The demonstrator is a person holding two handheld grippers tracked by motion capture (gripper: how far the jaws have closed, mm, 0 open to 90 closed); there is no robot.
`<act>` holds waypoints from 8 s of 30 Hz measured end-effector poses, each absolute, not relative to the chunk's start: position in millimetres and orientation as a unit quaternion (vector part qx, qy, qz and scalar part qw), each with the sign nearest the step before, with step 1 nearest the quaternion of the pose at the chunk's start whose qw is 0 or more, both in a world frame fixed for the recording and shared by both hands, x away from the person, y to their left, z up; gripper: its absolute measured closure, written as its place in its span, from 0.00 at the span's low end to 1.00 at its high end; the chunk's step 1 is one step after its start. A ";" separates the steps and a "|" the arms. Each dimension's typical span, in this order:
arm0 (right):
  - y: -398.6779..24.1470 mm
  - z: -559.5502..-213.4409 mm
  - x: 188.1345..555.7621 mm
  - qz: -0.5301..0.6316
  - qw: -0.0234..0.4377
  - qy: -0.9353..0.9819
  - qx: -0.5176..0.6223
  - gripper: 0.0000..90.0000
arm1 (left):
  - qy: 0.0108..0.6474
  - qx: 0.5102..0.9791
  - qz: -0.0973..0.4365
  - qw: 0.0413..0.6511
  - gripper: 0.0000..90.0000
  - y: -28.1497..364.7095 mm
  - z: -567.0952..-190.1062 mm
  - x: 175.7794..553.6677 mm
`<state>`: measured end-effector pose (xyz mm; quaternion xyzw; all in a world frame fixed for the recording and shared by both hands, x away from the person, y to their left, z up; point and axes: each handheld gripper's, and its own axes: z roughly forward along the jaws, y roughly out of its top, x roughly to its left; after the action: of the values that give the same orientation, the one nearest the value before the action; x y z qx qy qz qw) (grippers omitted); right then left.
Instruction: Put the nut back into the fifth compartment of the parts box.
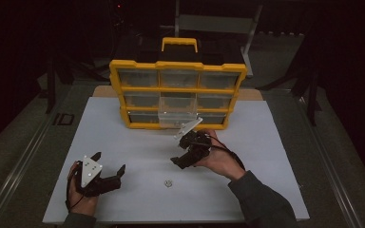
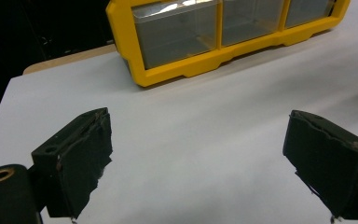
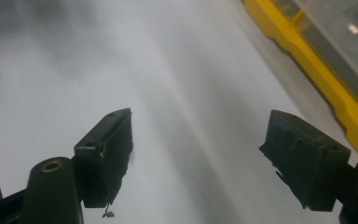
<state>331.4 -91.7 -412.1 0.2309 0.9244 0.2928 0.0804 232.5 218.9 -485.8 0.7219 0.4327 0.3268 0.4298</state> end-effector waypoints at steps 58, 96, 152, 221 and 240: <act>-53.5 -492.6 303.9 0.237 0.041 0.948 0.207 0.24 | 0.433 0.723 0.326 0.429 0.08 218.6 -486.0 232.6; -53.1 -497.6 299.9 0.203 0.031 0.962 0.181 0.58 | 0.432 0.725 0.325 0.428 0.08 218.1 -486.3 232.8; -58.6 -488.4 302.0 0.188 0.026 0.964 0.188 0.78 | 0.432 0.725 0.326 0.426 0.08 218.3 -486.3 232.9; -70.7 -426.2 319.7 0.213 0.054 0.956 0.195 0.78 | 0.433 0.725 0.325 0.427 0.08 218.3 -486.4 233.0; -76.2 -408.8 327.2 0.216 0.064 0.954 0.197 0.78 | 0.432 0.725 0.326 0.426 0.08 218.6 -486.4 233.0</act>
<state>327.2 -76.2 -408.8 0.1970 0.9543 0.2156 0.0639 233.0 218.6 -486.4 0.7248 0.4324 0.3256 0.4263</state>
